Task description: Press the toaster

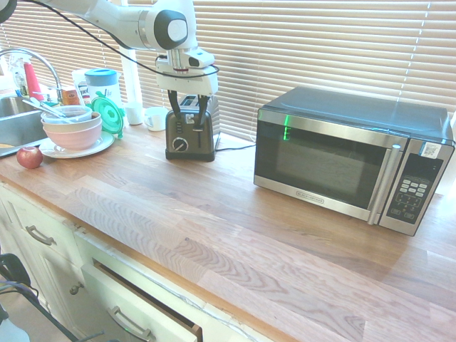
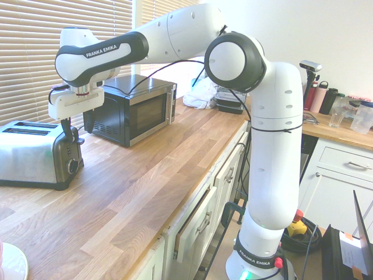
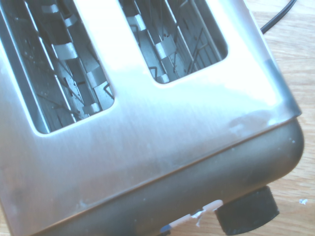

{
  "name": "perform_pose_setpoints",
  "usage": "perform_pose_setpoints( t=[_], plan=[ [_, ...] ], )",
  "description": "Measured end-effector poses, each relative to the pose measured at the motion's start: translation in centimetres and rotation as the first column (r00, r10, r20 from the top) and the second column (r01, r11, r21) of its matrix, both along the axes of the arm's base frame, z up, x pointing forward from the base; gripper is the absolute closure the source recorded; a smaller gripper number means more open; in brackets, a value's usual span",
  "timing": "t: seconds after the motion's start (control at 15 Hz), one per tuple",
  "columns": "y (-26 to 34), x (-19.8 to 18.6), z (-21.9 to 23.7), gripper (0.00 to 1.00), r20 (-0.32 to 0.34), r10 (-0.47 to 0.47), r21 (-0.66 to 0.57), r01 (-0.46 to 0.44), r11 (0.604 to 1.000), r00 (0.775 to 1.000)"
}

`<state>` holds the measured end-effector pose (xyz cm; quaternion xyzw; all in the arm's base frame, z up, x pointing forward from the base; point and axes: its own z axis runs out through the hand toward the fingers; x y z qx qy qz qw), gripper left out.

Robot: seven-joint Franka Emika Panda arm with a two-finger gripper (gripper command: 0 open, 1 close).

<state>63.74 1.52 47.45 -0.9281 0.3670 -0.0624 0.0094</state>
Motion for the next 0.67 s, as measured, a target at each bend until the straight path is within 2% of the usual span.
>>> perform_pose_setpoints(
  t=[0.67],
  plan=[
    [0.96,0.12,-0.08,1.00,-0.002,0.014,0.000,-0.014,1.000,1.000]
  ],
)
